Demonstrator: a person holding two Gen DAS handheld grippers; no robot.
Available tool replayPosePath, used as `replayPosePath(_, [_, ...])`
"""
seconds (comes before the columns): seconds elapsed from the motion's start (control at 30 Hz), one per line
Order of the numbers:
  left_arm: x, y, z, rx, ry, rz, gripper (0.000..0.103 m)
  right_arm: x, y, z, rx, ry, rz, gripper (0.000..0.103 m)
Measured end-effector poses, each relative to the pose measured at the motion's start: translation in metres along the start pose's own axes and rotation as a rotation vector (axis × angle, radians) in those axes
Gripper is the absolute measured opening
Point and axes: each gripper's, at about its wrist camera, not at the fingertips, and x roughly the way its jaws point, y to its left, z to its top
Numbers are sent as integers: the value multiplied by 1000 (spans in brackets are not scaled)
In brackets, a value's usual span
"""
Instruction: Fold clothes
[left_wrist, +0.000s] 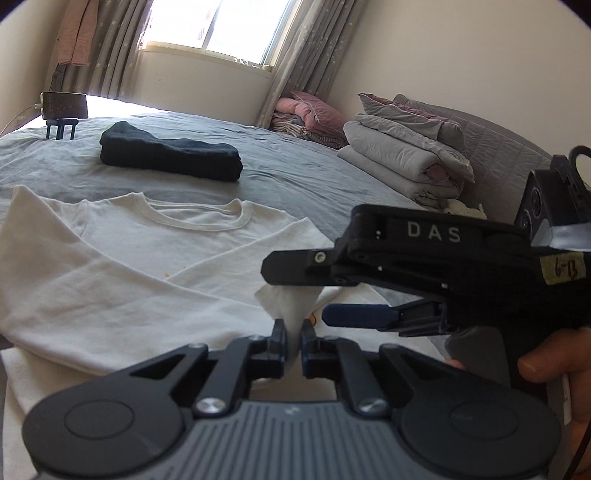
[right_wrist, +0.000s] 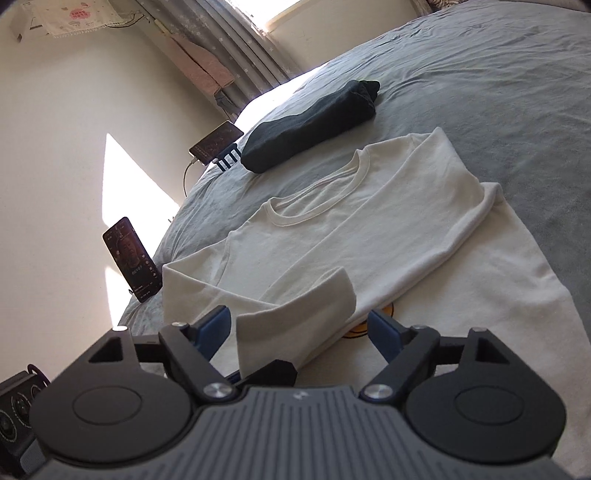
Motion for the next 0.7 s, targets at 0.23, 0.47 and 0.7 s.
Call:
replayPosePath(0.23, [-16,-3,5,85,-1,-52,24,-4,-2,-1,-34,15,-41,11])
replayPosePath(0.47, [-46,17,15,91,-98,114,55,-24,-5,2,-126,-59,-117,11])
replayPosePath(0.7, [-67,52,18,42,-119,295,62,-43,-14,4,-196,-117,-193,11])
